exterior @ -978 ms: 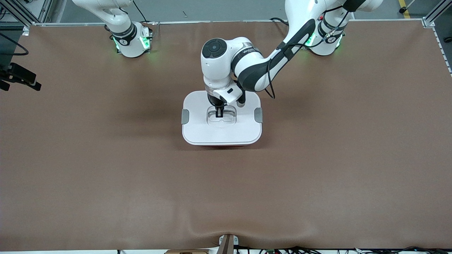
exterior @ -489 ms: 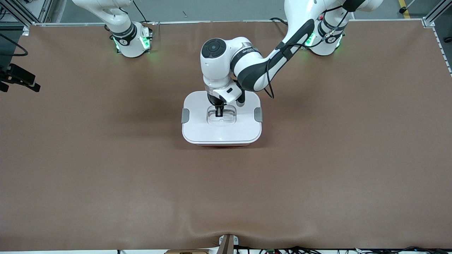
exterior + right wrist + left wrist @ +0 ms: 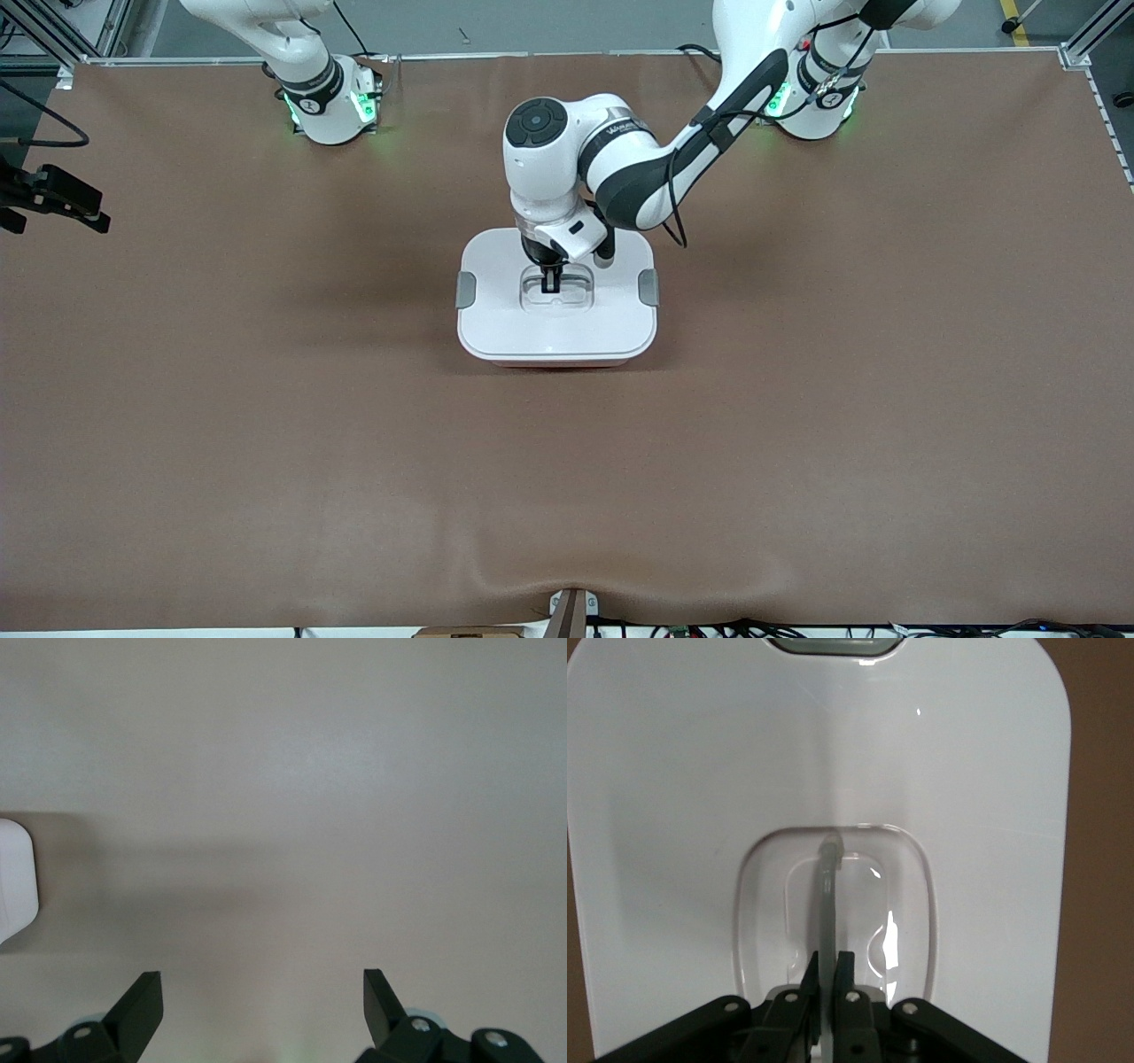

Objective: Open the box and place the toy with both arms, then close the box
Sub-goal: 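Lower the lid onto the box and press it down with the left gripper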

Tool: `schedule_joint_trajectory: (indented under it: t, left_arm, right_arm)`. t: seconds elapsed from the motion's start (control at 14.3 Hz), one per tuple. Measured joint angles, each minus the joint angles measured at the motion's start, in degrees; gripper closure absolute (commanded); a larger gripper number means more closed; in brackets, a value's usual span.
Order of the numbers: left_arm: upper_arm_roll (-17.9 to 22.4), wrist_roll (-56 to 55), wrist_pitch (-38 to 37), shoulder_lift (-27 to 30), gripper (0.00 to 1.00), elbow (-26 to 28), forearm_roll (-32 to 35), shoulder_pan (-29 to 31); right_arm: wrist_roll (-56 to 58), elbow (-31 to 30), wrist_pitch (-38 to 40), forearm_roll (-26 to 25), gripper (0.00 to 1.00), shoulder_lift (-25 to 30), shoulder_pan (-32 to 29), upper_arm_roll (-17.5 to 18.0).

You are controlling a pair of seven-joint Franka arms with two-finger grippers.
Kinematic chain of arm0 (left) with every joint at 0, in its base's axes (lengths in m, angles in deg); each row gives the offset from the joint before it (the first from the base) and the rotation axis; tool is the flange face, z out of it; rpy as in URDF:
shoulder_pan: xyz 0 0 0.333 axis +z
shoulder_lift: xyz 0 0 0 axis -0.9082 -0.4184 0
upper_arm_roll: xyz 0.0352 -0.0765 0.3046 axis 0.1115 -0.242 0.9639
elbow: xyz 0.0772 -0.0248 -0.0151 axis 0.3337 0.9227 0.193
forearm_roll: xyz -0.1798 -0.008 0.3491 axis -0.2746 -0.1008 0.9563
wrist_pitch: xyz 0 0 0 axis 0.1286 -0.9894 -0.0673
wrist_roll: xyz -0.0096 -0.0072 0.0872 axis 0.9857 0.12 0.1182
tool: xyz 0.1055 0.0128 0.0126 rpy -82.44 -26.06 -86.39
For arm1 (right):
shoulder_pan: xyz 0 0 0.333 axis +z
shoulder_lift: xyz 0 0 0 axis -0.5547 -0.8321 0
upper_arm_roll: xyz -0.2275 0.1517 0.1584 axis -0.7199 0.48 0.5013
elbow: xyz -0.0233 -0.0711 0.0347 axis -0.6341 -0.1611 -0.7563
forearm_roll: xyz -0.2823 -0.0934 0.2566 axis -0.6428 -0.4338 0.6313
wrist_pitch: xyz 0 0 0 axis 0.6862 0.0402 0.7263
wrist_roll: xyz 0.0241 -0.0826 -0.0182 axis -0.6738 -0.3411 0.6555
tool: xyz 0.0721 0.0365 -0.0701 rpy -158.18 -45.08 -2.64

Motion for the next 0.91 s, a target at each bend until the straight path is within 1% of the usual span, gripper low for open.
schedule_joint_trajectory:
  t: [0.21, 0.28, 0.49, 0.56, 0.63, 0.7, 0.77, 0.84, 0.91]
  left_arm:
    - [0.02, -0.08, 0.0, 0.0, 1.0, 0.01, 0.0, 0.0]
    - [0.04, -0.1, 0.0, -0.01, 0.94, 0.04, 0.0, 0.0]
    - [0.07, -0.11, 0.02, -0.04, 0.92, 0.1, 0.0, 0.01]
    - [0.08, -0.11, 0.02, -0.04, 0.88, 0.1, 0.0, 0.01]
    - [0.1, -0.11, 0.02, -0.04, 0.8, 0.12, 0.0, 0.01]
    - [0.16, -0.11, 0.0, -0.04, 0.47, 0.16, 0.0, 0.01]
    - [0.27, -0.11, 0.0, -0.05, 0.43, 0.23, 0.0, 0.01]
    - [0.33, -0.11, 0.0, -0.05, 0.34, 0.23, 0.0, 0.05]
    - [0.34, -0.11, 0.0, -0.05, 0.21, 0.23, 0.01, 0.08]
  right_arm:
    - [0.0, 0.0, 0.03, 0.12, 0.0, 0.0, -0.02, -0.2]
    - [0.0, 0.0, 0.1, 0.4, 0.0, 0.0, -0.11, -0.27]
    - [0.0, -0.07, 0.27, 1.35, 0.0, 0.0, -0.58, -0.6]
    - [0.0, -0.08, 0.28, 1.4, 0.0, 0.0, -0.61, -0.65]
    - [0.0, -0.09, 0.32, 1.43, 0.0, 0.0, -0.61, -0.66]
    - [0.0, -0.09, 0.42, 1.45, 0.0, 0.0, -0.61, -0.65]
    - [0.0, -0.09, 0.52, 1.45, 0.0, 0.0, -0.61, -0.66]
    - [0.0, -0.09, 0.6, 1.45, 0.0, 0.0, -0.61, -0.66]
    - [0.0, -0.09, 0.62, 1.45, 0.0, 0.0, -0.61, -0.65]
